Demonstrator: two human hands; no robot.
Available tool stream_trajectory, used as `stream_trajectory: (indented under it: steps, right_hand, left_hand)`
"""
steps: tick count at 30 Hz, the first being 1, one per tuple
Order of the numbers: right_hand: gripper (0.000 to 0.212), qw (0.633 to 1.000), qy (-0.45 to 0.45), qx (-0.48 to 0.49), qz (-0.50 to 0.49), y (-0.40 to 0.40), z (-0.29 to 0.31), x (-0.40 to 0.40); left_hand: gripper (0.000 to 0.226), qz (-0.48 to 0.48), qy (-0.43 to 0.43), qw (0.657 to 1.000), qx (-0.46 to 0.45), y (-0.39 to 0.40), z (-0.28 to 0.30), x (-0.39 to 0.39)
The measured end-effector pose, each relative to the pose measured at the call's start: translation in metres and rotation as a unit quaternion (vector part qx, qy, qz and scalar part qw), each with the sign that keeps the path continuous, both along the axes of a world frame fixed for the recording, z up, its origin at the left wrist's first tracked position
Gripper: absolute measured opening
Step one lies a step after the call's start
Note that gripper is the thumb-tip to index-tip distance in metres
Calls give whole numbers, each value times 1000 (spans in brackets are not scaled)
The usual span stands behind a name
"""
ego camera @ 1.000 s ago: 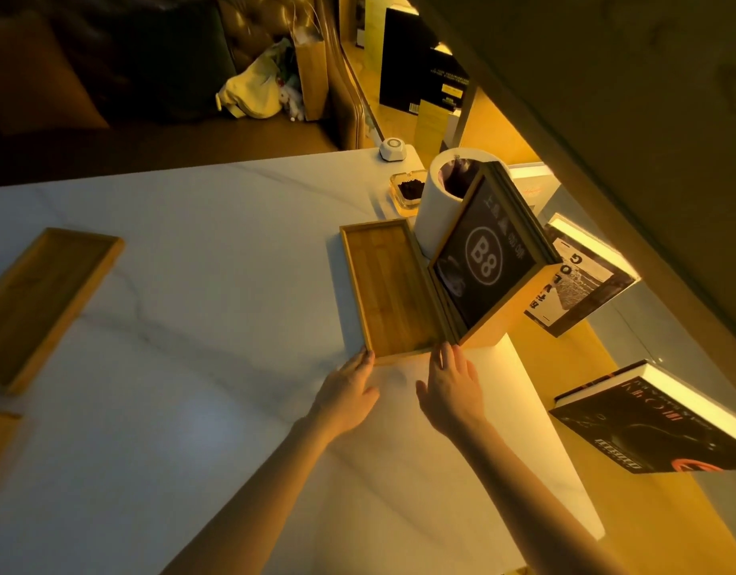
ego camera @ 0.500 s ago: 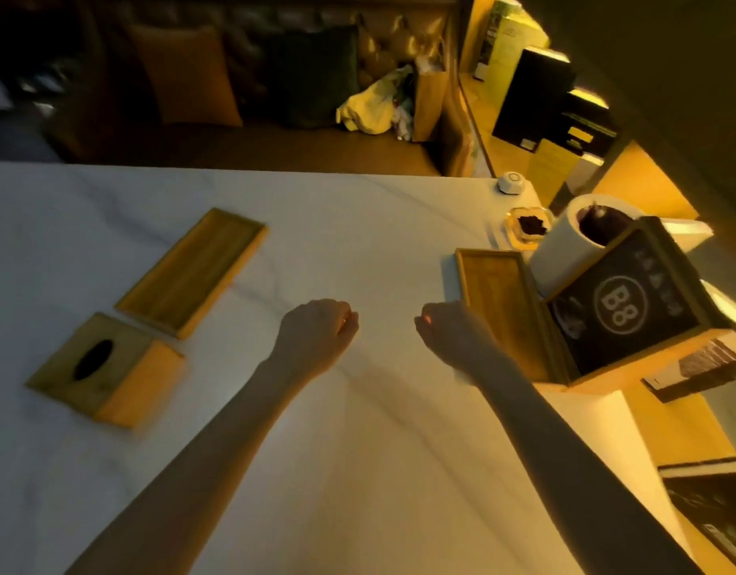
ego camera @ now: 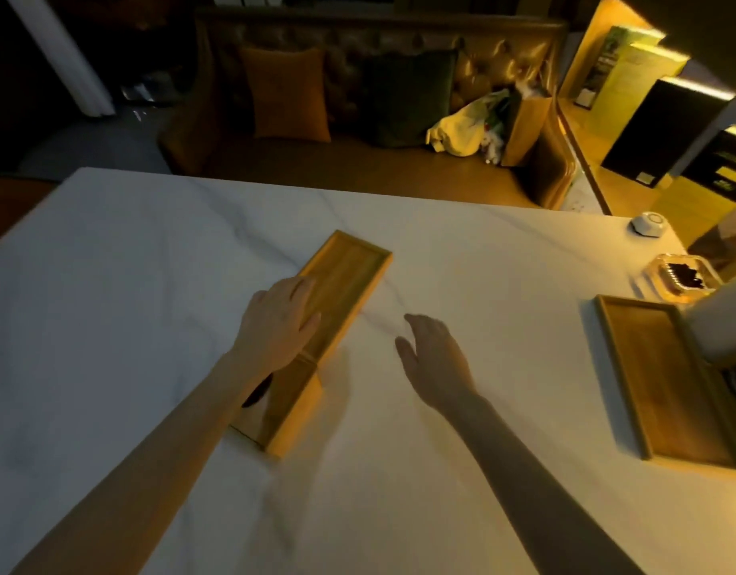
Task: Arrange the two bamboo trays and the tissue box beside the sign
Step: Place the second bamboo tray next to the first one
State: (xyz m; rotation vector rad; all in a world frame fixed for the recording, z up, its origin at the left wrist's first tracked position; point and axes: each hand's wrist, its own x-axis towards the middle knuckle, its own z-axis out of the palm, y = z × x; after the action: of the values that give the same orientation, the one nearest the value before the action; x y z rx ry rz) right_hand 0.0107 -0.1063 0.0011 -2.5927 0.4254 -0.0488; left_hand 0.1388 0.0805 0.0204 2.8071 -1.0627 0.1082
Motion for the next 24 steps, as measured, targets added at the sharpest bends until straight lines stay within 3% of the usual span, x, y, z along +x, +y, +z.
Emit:
stream_trajectory:
  steps: [5,8,10,13,16,18,20,24]
  right_hand:
    - [52,987,98,128,-29,45,-45,21]
    - [50,960,124,235,-93,62,-59,31]
    - [49,934,132,301,-144,67,-63,41]
    - [51,901,149,363,-187,70,-66,57]
    - [55,878,169,398,-204,76,-66,70]
    - [57,861,180,425,-214,80,-64,79]
    - [53,845,187,453,-216,84,-63,87]
    - [42,829,186,482,-212,93,-64,95]
  left_hand:
    - [44,103,213,970,-48,14,-26,42]
    - [41,159,283,945,-47,15,-36,64]
    - [41,189,292,937,-23,18,-48,80]
    - [22,207,294,933,-19,24,-66,96]
    - [37,199,306,930,-24,30,-82,105]
    - [30,190,313,930,-27,32,-87,107]
    - [19,184,316,930,-40,32,-90,109]
    - [20,184,341,919,-71,31,-92,110]
